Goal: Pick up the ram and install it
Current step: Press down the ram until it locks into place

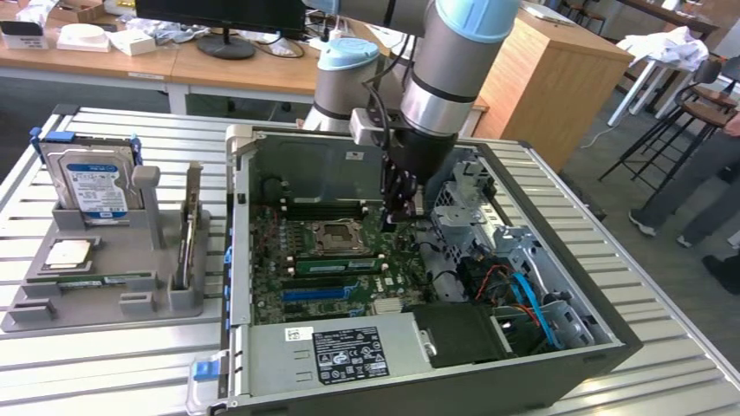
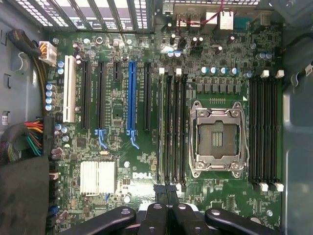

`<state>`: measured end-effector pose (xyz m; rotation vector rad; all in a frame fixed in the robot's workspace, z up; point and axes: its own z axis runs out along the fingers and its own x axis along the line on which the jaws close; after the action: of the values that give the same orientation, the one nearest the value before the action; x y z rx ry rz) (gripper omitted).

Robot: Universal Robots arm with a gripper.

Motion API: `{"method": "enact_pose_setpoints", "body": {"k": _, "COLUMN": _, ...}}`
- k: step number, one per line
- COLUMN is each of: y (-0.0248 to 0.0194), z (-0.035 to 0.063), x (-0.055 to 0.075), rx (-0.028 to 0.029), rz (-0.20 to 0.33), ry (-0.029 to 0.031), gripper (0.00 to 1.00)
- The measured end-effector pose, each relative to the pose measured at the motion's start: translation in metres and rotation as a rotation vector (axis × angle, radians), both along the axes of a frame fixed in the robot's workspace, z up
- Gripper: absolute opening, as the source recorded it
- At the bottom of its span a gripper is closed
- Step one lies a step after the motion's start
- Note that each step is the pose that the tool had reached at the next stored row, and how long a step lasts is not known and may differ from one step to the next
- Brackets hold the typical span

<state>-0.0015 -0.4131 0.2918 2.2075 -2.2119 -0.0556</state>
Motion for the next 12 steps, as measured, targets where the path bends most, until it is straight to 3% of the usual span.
{"method": "enact_pose_setpoints", "body": {"k": 12, "y": 0.0, "z": -0.0059, "x": 0.0001, "rx": 0.0001, "rz": 0.0, "ry": 0.0, "gripper": 0.1}}
